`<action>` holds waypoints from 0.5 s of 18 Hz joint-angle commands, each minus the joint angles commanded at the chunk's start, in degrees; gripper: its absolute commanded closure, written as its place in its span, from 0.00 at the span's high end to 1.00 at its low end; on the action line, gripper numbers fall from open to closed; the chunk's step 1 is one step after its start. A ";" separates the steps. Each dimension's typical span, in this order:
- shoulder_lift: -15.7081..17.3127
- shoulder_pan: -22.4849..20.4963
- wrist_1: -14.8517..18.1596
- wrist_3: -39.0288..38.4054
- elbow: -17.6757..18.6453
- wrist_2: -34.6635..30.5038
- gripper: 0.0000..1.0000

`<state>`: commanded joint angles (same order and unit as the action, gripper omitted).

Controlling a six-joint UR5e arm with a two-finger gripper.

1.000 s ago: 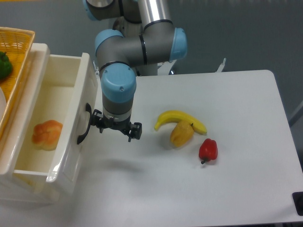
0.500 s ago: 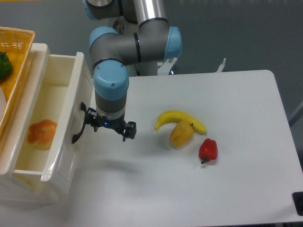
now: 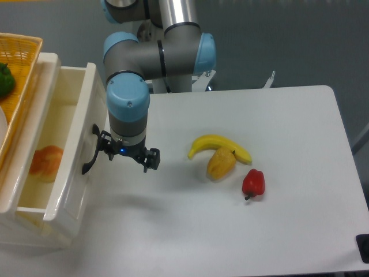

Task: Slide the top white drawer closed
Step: 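Push the drawer front with the gripper, sliding the drawer inward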

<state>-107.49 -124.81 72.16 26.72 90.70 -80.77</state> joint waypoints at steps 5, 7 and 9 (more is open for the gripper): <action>0.26 0.70 0.00 -0.09 0.00 0.53 1.00; 0.35 0.79 0.00 -1.22 -0.35 0.70 1.00; 0.44 0.97 0.09 -1.76 -0.35 1.14 1.00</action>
<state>-107.05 -123.84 72.25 24.96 90.35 -79.63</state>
